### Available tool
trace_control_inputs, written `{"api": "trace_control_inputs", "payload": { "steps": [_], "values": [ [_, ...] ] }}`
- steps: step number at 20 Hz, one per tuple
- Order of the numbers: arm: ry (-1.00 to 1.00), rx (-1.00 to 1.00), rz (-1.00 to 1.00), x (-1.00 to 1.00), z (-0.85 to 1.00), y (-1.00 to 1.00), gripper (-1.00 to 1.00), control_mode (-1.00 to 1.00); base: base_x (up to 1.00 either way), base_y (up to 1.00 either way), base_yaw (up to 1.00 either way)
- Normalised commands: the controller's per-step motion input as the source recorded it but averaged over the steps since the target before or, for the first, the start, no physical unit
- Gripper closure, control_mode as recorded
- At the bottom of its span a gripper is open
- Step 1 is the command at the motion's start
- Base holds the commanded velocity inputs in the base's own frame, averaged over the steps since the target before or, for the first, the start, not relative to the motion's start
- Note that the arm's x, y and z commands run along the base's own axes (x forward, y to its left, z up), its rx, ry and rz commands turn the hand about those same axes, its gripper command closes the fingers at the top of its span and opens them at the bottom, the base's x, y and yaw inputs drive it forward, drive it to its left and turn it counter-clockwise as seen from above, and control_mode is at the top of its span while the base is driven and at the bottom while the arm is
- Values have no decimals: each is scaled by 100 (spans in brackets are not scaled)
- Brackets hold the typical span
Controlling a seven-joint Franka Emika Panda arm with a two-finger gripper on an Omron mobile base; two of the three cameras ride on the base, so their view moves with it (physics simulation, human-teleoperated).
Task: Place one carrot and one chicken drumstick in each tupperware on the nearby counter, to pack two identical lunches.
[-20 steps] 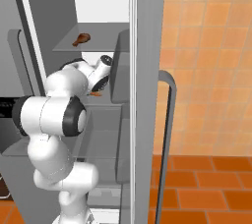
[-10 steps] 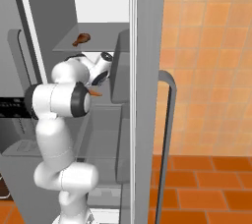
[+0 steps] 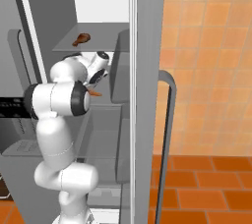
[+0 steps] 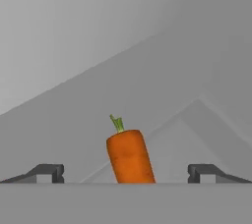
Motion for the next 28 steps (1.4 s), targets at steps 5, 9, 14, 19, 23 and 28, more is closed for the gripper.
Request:
{"api": "trace_control_inputs", "payload": {
  "steps": [5,9,14,19,23,28],
  "values": [
    [-9,-3,12,-22,-31,0,-100,-100,0,0,0],
    [4,0,4,9,-44,0,-100,-100,0,0,0],
    [14,0,0,19,-14,0,-100,-100,0,0,0],
    [9,0,0,27,-52,0,-100,-100,0,0,0],
    [5,0,0,0,-39,2,-100,-100,0,0,0],
    [10,0,0,0,-32,4,-100,-100,0,0,0]
  ]
}}
